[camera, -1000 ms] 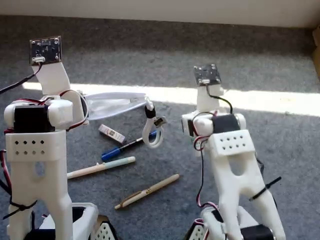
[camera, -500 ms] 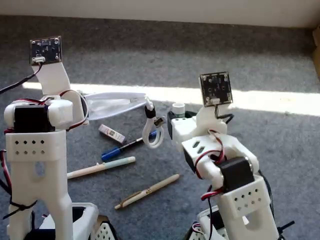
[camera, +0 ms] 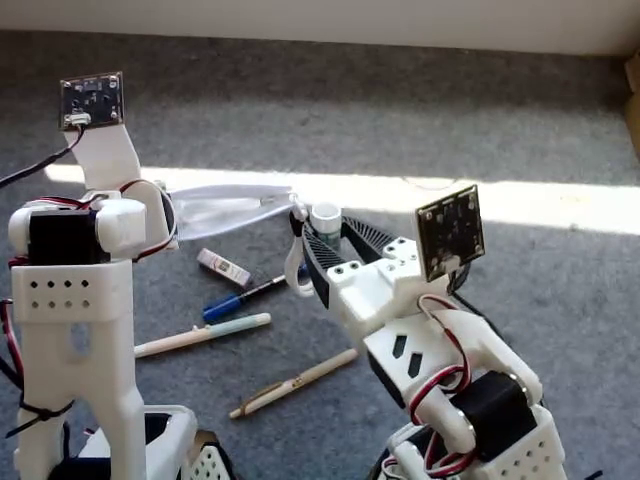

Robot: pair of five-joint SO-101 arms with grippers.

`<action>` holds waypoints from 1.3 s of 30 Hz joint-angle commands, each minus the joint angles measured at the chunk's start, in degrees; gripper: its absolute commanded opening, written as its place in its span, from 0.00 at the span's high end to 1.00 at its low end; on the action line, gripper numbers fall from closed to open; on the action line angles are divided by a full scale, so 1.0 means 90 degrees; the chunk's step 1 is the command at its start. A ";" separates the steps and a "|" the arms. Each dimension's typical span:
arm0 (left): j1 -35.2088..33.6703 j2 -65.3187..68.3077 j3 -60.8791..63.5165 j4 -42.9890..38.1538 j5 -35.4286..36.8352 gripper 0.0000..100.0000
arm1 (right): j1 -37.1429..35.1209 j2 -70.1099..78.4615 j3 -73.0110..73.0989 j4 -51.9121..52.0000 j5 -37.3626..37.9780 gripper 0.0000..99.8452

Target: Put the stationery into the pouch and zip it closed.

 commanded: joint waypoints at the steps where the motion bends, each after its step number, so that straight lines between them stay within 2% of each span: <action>1: -0.0063 0.0103 0.0054 -0.0117 0.0029 0.99 | -0.0298 -0.0112 -0.0093 -0.0484 -0.0020 0.99; 15: -0.0063 0.0103 0.0054 -0.0117 0.0029 0.99 | -0.0874 -0.0093 -0.0054 -0.2281 -0.0020 0.99; 26: -0.0063 0.0103 0.0063 -0.0215 0.0029 0.99 | -0.0933 -0.0044 -0.0034 -0.3883 -0.0020 0.99; 39: -0.0073 0.0103 0.0063 -0.0215 0.0029 0.99 | -0.0933 0.1548 -0.0034 -0.5875 -0.0010 0.99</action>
